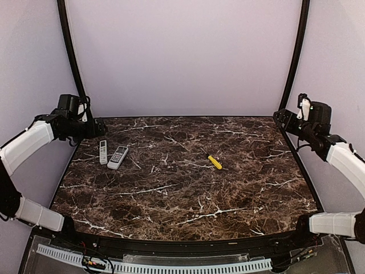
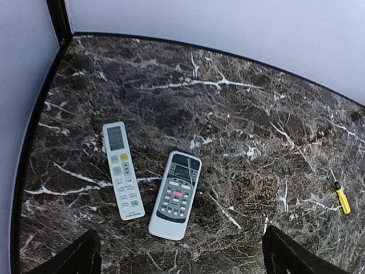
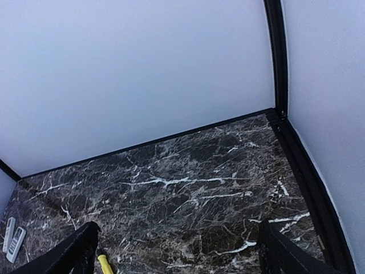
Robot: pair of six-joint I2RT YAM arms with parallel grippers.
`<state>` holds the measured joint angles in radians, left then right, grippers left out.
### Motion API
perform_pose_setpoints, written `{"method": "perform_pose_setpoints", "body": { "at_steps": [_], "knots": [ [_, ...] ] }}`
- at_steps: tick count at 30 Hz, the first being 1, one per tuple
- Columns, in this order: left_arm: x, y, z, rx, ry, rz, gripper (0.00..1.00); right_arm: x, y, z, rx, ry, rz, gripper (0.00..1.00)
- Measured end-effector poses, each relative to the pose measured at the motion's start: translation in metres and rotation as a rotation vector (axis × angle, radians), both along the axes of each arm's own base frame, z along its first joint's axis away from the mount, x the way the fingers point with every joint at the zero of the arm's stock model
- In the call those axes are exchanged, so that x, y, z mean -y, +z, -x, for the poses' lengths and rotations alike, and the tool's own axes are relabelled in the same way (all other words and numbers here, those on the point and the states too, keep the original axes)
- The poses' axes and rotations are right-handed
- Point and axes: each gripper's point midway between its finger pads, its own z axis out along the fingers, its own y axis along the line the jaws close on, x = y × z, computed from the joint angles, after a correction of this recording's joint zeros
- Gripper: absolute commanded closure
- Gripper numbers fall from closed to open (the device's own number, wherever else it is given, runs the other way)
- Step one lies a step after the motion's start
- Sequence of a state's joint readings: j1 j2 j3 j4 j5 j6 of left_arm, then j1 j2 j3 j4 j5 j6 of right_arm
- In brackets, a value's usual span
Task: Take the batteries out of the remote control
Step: Pick up the remote control from the center of the board.
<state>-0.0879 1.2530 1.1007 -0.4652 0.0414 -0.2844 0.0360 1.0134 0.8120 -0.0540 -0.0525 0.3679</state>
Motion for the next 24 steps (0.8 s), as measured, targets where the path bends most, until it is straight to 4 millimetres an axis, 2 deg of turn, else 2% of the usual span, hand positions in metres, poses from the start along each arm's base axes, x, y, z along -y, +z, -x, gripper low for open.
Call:
{"method": "perform_pose_setpoints", "body": {
  "at_steps": [3,6,9,12,15,19,24],
  "knots": [
    [0.007,-0.04,-0.004,-0.099,0.0,-0.007,0.01,-0.015,-0.019,-0.005,-0.058,0.044,0.018,0.07],
    [0.005,-0.082,-0.009,-0.213,0.027,-0.018,0.01,-0.019,-0.034,-0.009,-0.101,0.06,0.042,0.07],
    [0.001,-0.111,-0.012,-0.287,0.057,-0.012,0.04,-0.019,-0.04,-0.011,-0.117,0.067,0.066,0.06],
    [-0.003,-0.125,-0.015,-0.323,0.085,0.019,0.13,-0.018,-0.041,-0.012,-0.12,0.07,0.086,0.06],
    [-0.01,-0.136,-0.019,-0.343,0.115,0.041,0.19,-0.017,-0.044,-0.014,-0.125,0.07,0.109,0.06],
    [-0.017,-0.15,-0.023,-0.373,0.144,0.054,0.34,-0.016,-0.051,-0.016,-0.14,0.07,0.135,0.06],
    [-0.021,-0.168,-0.03,-0.407,0.157,0.044,0.36,-0.012,-0.055,-0.018,-0.151,0.057,0.165,0.06]
  ]
}}
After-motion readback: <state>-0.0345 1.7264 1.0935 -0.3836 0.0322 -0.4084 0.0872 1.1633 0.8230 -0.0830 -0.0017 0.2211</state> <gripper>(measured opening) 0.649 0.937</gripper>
